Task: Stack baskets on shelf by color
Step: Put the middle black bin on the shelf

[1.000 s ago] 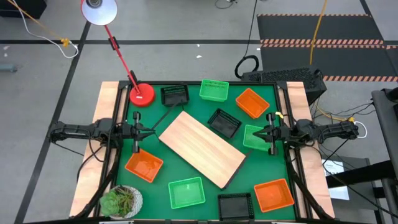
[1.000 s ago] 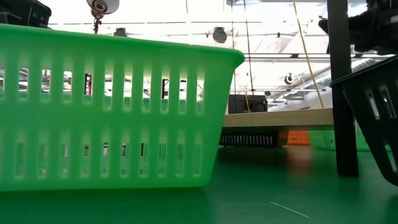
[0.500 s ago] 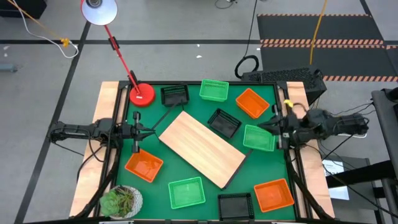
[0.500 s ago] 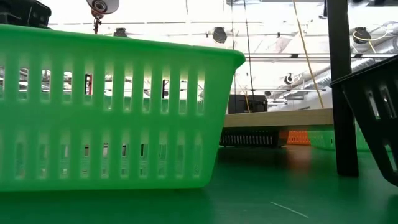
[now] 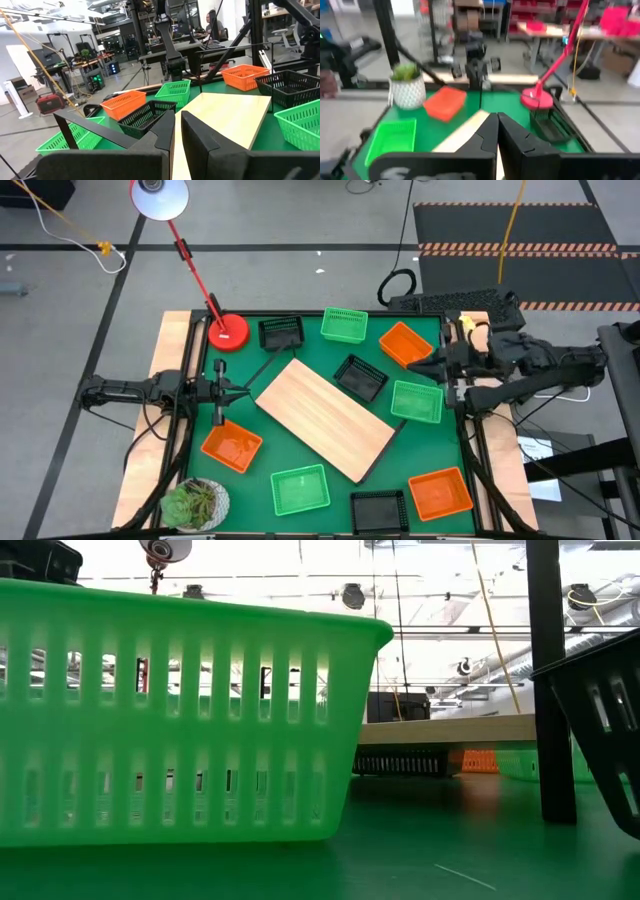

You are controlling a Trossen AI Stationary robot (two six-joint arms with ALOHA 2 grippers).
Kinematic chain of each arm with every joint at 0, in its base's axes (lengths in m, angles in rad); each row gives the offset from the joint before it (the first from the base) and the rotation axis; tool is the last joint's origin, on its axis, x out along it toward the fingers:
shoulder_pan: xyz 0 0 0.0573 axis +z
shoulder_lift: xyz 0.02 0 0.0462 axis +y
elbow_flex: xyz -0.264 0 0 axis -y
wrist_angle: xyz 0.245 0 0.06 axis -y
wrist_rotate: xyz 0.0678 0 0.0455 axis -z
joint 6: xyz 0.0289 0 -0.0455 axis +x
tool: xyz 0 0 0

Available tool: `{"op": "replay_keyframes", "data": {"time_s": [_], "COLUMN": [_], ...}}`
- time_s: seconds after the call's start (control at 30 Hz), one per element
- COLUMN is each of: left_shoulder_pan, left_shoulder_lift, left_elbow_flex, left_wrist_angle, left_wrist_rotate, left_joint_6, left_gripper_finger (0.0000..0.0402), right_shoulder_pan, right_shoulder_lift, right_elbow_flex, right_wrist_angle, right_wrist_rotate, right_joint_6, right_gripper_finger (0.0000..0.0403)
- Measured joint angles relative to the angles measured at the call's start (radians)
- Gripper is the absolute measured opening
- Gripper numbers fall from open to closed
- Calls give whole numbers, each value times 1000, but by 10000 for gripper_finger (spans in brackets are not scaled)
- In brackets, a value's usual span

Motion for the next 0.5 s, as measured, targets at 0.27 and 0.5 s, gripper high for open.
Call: {"op": "replay_keyframes", "data": {"time_s": [0.27,0.5], "left_shoulder_pan": [0,0], "left_shoulder_lift": [0,12], "left_elbow_flex": [0,49], "left_wrist_angle": [21,109], "left_wrist_rotate": [-1,0], "left_joint_6": [-117,-191], "left_gripper_finger": [35,35], "right_shoulder_pan": [0,0], "right_shoulder_lift": [72,103], "right_elbow_flex": [83,82], "right_wrist_angle": [-73,-86], "right_wrist_rotate": [-3,-4], "right_joint_6": [29,37], "right_gripper_finger": [0,0]}}
